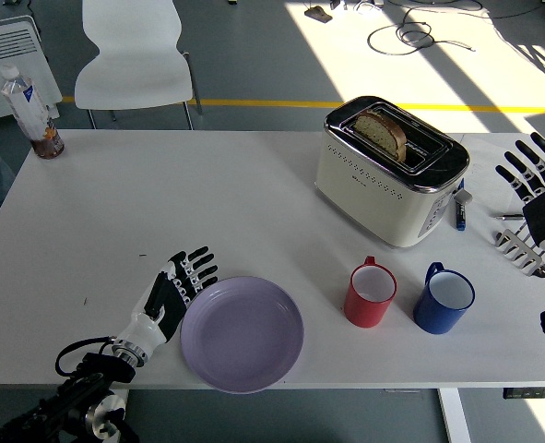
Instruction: Push plate across desktop,pick up the break from the machine,place the break in the plate
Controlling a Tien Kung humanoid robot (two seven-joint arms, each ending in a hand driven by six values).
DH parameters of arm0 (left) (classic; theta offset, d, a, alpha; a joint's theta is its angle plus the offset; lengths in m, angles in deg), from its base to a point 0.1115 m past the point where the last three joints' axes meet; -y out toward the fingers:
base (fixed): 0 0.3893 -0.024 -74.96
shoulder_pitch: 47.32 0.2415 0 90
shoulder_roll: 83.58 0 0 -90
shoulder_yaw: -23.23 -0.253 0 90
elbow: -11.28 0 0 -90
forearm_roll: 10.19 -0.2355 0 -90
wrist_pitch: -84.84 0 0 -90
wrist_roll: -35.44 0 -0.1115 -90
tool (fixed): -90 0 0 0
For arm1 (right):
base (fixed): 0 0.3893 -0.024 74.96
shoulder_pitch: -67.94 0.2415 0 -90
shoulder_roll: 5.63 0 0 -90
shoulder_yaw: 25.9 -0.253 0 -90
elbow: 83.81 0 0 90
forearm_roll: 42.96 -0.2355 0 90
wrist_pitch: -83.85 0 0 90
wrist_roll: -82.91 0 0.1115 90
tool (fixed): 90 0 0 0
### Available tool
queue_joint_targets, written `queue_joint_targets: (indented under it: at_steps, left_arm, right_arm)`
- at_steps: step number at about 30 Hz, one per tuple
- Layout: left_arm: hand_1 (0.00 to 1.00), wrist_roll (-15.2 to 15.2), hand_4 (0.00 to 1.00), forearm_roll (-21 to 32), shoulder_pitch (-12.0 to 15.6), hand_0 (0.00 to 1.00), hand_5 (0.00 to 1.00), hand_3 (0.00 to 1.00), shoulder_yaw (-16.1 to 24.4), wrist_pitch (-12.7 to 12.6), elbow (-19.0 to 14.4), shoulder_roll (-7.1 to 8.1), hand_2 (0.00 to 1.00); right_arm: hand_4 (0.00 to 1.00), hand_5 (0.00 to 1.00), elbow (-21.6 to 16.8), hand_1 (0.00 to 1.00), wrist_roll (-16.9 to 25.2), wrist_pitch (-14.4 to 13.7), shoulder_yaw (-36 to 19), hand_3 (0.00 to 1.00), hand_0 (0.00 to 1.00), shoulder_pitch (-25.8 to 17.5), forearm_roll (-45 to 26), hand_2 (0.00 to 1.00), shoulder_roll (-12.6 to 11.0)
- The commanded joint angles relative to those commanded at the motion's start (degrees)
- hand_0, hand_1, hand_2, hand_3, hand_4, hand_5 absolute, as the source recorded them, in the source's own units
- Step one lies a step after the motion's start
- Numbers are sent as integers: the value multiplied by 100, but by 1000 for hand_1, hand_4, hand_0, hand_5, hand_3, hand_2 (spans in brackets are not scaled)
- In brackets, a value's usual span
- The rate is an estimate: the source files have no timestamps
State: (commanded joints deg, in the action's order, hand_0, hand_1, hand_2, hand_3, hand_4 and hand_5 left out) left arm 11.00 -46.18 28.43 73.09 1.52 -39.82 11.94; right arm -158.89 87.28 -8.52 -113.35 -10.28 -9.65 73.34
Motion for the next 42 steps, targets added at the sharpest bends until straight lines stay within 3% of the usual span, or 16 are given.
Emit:
queue_joint_targets:
  at_steps: [15, 21, 30, 37, 38, 42]
  left_arm:
    - [833, -19, 497, -80, -140, 791, 998, 833, 135, -38, 48, -108, 870]
    - [824, 33, 498, -616, 62, 780, 998, 828, 1055, -398, -341, -268, 867]
    - [820, 436, 500, -755, 334, 782, 998, 828, 2483, -431, -1068, -265, 865]
    - [818, 938, 505, -256, 604, 787, 998, 828, 3404, -251, -1660, -205, 856]
    - [818, 992, 505, -177, 633, 787, 998, 828, 3509, -217, -1721, -194, 856]
    - [818, 1110, 505, 93, 795, 787, 998, 828, 3872, -149, -1905, -211, 856]
  right_arm:
    - [533, 546, -21, 707, -1, 2, 7, 731, 739, 49, 11, 732, 0]
    - [533, 549, -92, 705, -2, -10, 4, 731, 739, 117, 17, 731, -72]
    - [533, 546, -73, 707, 1, -195, 253, 731, 740, 430, 407, 732, -366]
    - [538, 523, 4, 723, -27, -650, 841, 743, 753, 1070, 1586, 744, -887]
    - [642, 482, 26, 823, -47, -703, 949, 904, 861, 1200, 1846, 863, -951]
    - [642, 482, 218, 823, -198, -823, 1368, 904, 861, 1759, 2808, 863, -1096]
